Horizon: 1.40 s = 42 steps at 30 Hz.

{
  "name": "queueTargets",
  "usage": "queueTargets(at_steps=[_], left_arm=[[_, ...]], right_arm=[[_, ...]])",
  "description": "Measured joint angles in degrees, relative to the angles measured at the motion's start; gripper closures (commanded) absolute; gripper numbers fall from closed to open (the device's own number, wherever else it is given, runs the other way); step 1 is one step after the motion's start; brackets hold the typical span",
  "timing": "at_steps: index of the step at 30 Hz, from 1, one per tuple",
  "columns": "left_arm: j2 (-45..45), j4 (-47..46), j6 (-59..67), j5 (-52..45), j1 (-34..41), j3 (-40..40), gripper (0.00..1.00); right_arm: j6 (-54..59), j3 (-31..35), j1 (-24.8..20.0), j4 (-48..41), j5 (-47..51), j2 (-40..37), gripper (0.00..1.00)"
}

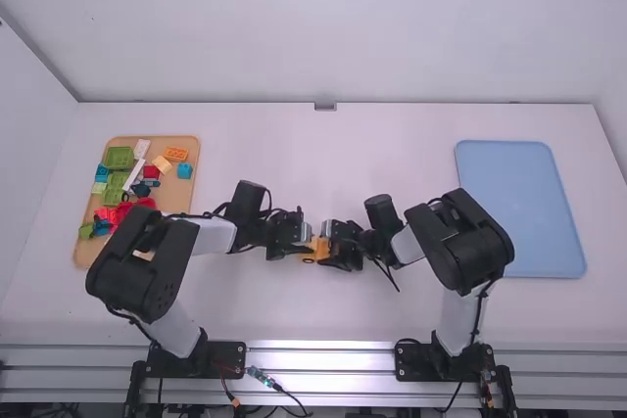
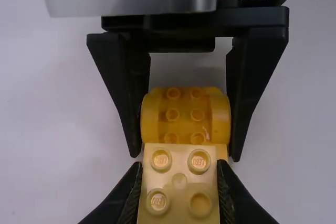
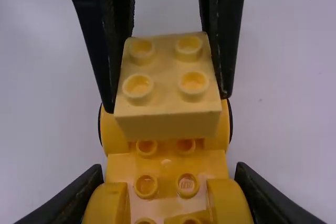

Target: Assemble lego blocks to make yellow taxi

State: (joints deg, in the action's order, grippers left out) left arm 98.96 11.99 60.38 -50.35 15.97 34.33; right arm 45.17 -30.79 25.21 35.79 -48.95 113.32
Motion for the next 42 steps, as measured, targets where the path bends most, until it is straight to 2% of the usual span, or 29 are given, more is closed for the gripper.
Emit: queueTargets(at_steps=[12, 15, 17, 19, 31, 36, 37, 39, 42], left_arm=[[2.2, 1.8, 0.3, -1.0, 0.0, 0.0, 0.98], [2.2, 1.8, 0.3, -1.0, 0.0, 0.0, 0.91], [2.2, 1.8, 0.3, -1.1, 0.0, 0.0, 0.81], [2.2, 1.8, 0.3, -1.0, 0.0, 0.0, 0.86], [2.2, 0.8, 0.3, -1.1, 0.0, 0.0, 0.84], [2.2, 0.7, 0.3, -1.1, 0.0, 0.0, 0.77], [2.2, 0.7, 0.3, -1.1, 0.0, 0.0, 0.74], [2.2, 0.7, 0.4, -1.1, 0.0, 0.0, 0.62], [2.2, 0.7, 0.3, -1.1, 0.0, 0.0, 0.6]], right_arm=[[0.0, 0.0, 0.0, 0.0, 0.0, 0.0, 0.45], [0.0, 0.0, 0.0, -0.1, 0.0, 0.0, 0.45], [0.0, 0.0, 0.0, 0.0, 0.0, 0.0, 0.45], [0.0, 0.0, 0.0, 0.0, 0.0, 0.0, 0.45], [0.0, 0.0, 0.0, 0.0, 0.0, 0.0, 0.45], [0.2, 0.0, 0.0, 0.0, 0.0, 0.0, 0.45], [0.2, 0.0, 0.0, 0.0, 0.0, 0.0, 0.45], [0.2, 0.0, 0.0, 0.0, 0.0, 0.0, 0.45], [0.2, 0.0, 0.0, 0.0, 0.0, 0.0, 0.44]])
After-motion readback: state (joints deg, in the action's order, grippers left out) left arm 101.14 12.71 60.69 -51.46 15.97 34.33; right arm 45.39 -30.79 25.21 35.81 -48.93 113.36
